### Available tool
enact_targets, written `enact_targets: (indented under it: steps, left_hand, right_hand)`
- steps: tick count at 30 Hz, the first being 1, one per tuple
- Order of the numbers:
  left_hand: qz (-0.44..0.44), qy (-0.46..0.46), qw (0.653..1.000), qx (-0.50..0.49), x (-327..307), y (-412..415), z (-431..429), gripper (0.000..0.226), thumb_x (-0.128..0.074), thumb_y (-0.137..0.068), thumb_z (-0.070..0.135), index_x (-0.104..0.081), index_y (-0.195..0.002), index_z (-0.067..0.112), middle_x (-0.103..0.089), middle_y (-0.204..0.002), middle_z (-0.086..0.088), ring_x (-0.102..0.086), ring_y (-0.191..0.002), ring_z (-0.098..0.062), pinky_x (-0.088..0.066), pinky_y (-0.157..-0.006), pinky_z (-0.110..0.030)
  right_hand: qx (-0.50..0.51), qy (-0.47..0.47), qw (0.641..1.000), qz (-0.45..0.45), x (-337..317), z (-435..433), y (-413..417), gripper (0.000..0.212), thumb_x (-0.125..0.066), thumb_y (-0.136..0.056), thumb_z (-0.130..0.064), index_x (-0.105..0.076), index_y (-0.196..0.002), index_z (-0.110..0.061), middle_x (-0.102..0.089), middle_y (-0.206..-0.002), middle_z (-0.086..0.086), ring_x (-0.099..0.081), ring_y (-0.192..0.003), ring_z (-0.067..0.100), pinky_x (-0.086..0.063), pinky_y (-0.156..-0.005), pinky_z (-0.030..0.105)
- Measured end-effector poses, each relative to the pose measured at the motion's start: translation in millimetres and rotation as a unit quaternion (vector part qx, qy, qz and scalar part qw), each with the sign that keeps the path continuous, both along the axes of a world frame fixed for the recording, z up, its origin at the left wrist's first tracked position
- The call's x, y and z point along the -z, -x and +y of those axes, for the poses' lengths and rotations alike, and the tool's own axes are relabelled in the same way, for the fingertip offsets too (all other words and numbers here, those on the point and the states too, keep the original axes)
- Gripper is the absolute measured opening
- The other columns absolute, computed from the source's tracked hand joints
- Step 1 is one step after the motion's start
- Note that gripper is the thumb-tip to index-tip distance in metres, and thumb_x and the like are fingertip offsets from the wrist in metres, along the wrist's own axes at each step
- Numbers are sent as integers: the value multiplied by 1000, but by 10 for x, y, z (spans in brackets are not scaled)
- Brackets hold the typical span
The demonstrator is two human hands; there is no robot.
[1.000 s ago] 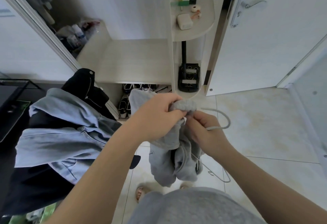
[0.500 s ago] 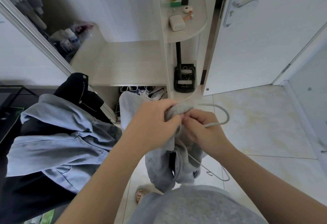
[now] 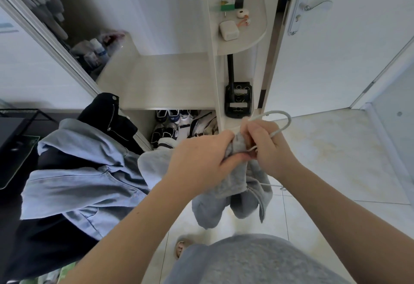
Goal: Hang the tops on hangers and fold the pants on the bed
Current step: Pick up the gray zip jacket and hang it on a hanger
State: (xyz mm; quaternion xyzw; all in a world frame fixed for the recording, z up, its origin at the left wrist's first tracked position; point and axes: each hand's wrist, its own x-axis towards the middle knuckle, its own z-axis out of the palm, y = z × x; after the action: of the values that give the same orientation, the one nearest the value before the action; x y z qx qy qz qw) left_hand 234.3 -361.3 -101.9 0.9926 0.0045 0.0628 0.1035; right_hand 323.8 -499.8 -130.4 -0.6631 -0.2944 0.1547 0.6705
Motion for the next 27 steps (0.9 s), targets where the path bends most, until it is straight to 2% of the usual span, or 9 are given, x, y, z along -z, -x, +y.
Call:
enact_targets:
  steps: [4, 6, 8, 11, 16, 20, 23, 25, 27]
  left_hand:
    - [64, 100, 993, -2, 146, -19, 12, 56, -31, -81, 79, -50, -95, 27, -53, -66, 10, -53, -60, -8, -40, -55, -28]
    - [82, 166, 982, -30, 202, 23, 82, 46, -41, -84, 72, -53, -95, 29, -56, -69, 11, -54, -63, -2, -42, -58, -25]
    - [60, 240, 964, -101, 230, 72, 169, 37, -50, -86, 65, -58, -96, 30, -62, -75, 10, -59, -68, -4, -51, -64, -28]
    - [-24, 328, 925, -190, 219, 173, 257, 31, -58, -84, 62, -61, -91, 32, -65, -79, 12, -62, -72, -3, -54, -67, -28]
    - [-98, 391, 895, -192, 90, 262, 168, 29, -62, -84, 58, -63, -87, 30, -66, -77, 7, -64, -72, -11, -52, -62, -24]
    - [-103, 418, 883, -187, 88, 303, 91, 12, -68, -92, 41, -64, -88, 31, -67, -77, 10, -64, -72, -7, -51, -63, -21]
    - [-98, 435, 874, -194, 97, 353, 83, 14, -68, -91, 43, -65, -93, 29, -67, -77, 14, -63, -71, -2, -48, -62, -15]
    - [-94, 442, 871, -191, 96, 379, 68, 12, -68, -92, 40, -66, -93, 28, -68, -79, 14, -64, -71, -2, -49, -61, -14]
    - [-94, 446, 871, -182, 88, 400, 58, 8, -68, -93, 38, -66, -92, 30, -68, -80, 10, -65, -72, -6, -53, -63, -20]
  right_hand:
    - [9, 23, 998, -65, -15, 20, -1, 44, -43, -96, -20, -49, -57, -39, -48, -54, -20, -46, -53, -1, -35, -55, 13]
    - [13, 42, 993, -113, -17, -54, 9, 28, -42, -97, -29, -55, -72, -33, -55, -66, -12, -51, -61, 5, -41, -58, 23]
    - [85, 44, 983, -158, 27, -179, -1, 23, -44, -95, -28, -60, -88, -13, -61, -82, -5, -59, -78, 16, -49, -71, 33]
    - [194, 52, 960, -193, 179, -401, 55, 18, -50, -93, -23, -61, -99, -9, -64, -95, 1, -62, -91, 17, -51, -82, 37]
    - [-7, 152, 981, -124, 420, -379, 342, 46, -71, -89, -20, -54, -132, -23, -59, -126, -12, -55, -119, 6, -46, -99, 28]
    - [-43, 192, 956, -218, 493, -230, 451, 33, -65, -85, -33, -66, -115, -19, -64, -109, -15, -50, -106, -6, -36, -97, 21]
    - [-86, 199, 959, -184, 526, -222, 481, 15, -65, -86, -24, -63, -100, -22, -65, -91, -17, -54, -89, -9, -34, -82, 10]
    - [-127, 203, 957, -164, 595, -226, 457, 9, -66, -87, -27, -61, -93, -24, -65, -83, -17, -59, -81, -1, -39, -79, 16]
    - [-136, 272, 938, -168, 719, -233, 350, 18, -64, -86, -42, -64, -97, -28, -65, -88, -16, -59, -92, 2, -36, -100, 32]
